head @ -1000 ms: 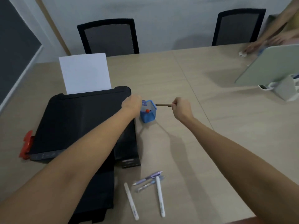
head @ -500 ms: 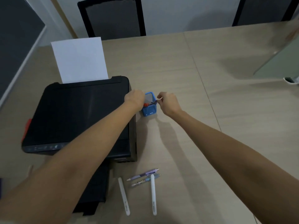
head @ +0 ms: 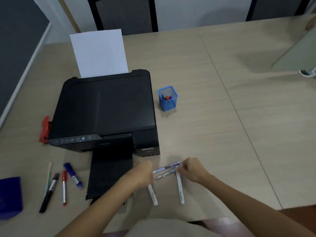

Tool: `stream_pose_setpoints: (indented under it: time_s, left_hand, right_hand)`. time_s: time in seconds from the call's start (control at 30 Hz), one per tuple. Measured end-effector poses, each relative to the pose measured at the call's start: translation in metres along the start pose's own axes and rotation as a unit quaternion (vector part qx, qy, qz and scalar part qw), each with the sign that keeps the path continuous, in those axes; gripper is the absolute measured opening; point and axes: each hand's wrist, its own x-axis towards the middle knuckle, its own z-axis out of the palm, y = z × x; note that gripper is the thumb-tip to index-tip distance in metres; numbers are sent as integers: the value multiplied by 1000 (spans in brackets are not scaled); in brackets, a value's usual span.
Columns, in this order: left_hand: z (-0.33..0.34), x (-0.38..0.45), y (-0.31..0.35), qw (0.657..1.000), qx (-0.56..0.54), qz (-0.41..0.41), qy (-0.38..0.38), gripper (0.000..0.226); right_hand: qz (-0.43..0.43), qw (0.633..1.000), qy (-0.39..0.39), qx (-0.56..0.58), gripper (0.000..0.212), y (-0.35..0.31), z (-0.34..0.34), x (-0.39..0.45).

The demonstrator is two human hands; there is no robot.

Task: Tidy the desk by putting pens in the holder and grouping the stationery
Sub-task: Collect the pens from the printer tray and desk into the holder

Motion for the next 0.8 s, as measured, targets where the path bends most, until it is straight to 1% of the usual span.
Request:
stream_pose_setpoints:
  time_s: [0.03,0.07,0.13,0.2,0.3,0.33,0.43,0.53,0.57,0.63,0.73,0.8]
  left_hand:
    - [15,10,-6,1000,14,-25,-12,20]
    - [26,19,-10,999,18,-49,-13,25]
    - [45,34,-21,997,-3,-80,-11,32]
    - [58,44,-28,995,-23,-100,-4,34]
    - [69,51,-34,993,-44,-107,14,34]
    - [71,52,-35,993,-49,-101,27,34]
    - [73,51,-34,993,-58,-72,78,38]
    - [69,54,-25,990,-47,0,131,38]
    - [67,56,-19,989,-29,17,141,34]
    - [60,62,-6,989,-6,43,143,30]
    - [55,72,12,989,20,73,131,25]
    - [55,80,22,987,56,85,124,25]
  right_hand:
    - [26,1000,-7,-1,45,-2,8,-2]
    - [47,999,-10,-9,42,-5,14,-3]
    - [73,997,-6,-32,29,-11,24,-8]
    - [83,996,14,-36,30,-13,35,-11]
    - [124,990,62,6,29,-14,46,-19]
    - [132,988,79,19,29,-13,47,-21]
    - [116,984,116,63,25,-9,52,-24]
    - [67,982,156,87,17,-11,52,-28]
    - [46,984,157,74,19,-11,52,-28]
    - [30,990,131,39,29,-12,50,-29]
    - [29,994,107,-4,31,-7,46,-25]
    - [23,995,91,-40,31,-1,41,-21]
